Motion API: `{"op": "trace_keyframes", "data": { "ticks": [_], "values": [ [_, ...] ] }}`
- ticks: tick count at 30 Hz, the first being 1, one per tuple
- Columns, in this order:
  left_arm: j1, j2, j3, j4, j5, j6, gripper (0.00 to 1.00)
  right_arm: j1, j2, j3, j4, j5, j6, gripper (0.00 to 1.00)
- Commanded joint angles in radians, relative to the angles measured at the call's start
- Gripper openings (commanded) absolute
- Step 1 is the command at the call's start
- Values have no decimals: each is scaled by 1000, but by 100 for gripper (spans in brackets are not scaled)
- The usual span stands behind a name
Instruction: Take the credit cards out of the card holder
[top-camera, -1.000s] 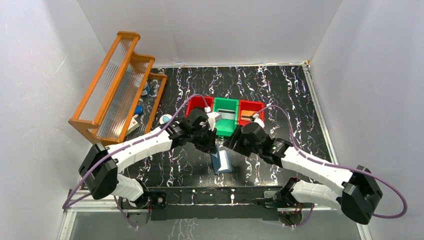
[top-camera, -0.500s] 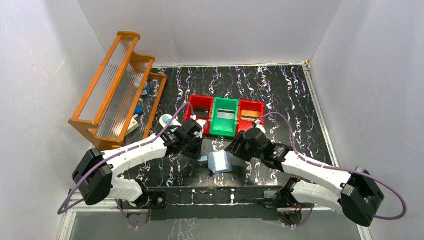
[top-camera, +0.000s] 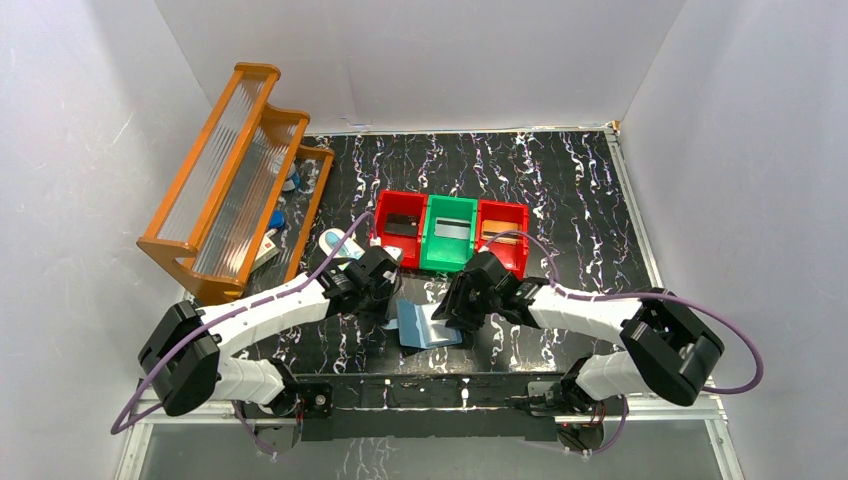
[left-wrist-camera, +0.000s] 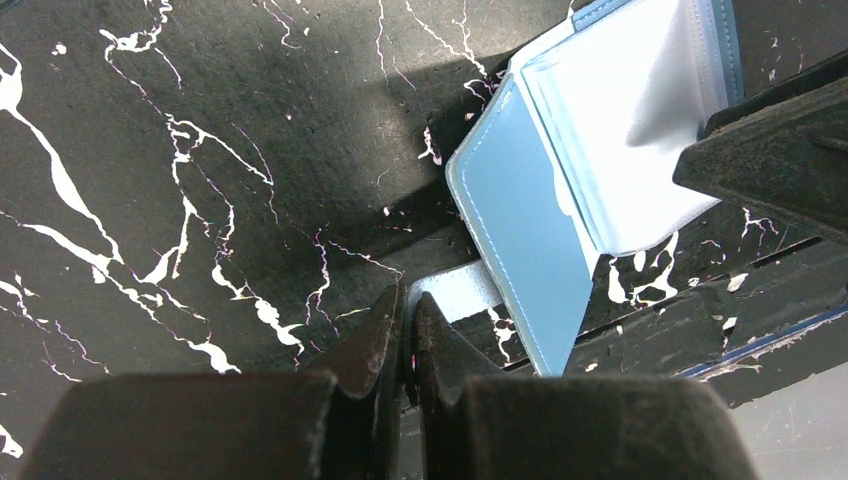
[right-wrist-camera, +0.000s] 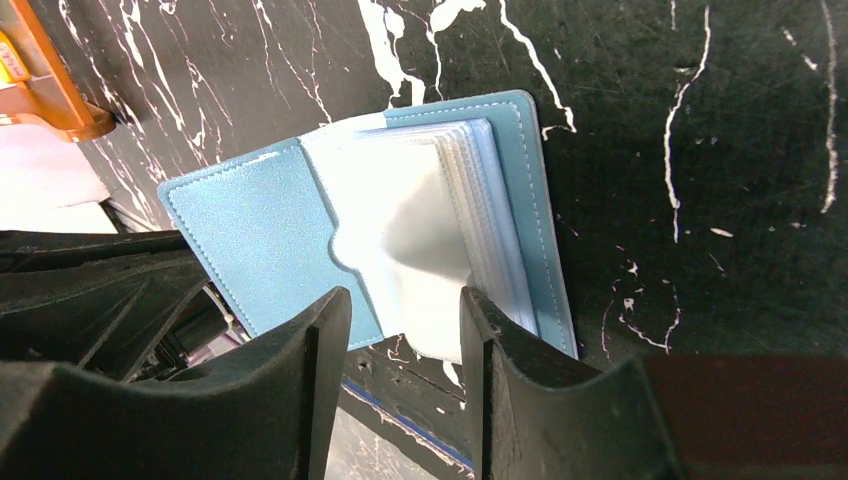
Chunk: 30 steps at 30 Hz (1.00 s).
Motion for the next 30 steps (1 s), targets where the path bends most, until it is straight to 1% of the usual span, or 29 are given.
{"op": "trace_keyframes", "data": {
  "ticks": [1, 3, 5, 17, 21, 30],
  "values": [
    [-2, 3, 9, -38, -25, 7, 0, -2, -30, 63, -32, 31, -23, 53],
    [-3, 11, 8, -42, -33, 7, 0, -2, -66, 67, -48, 64, -40, 56],
    [-2, 16, 7, -44, -37, 8, 0, -2, -66, 63, -50, 62, -41, 56],
    [-3, 28, -4, -42, -37, 1, 0, -2, -7, 37, -19, 4, -24, 56],
    [-2, 30, -7, -41, -35, 1, 0, -2, 16, 39, -5, -17, -29, 54],
    [-2, 44, -13, -32, -27, 3, 0, -2, 56, 47, 42, -76, -43, 55]
  ]
}}
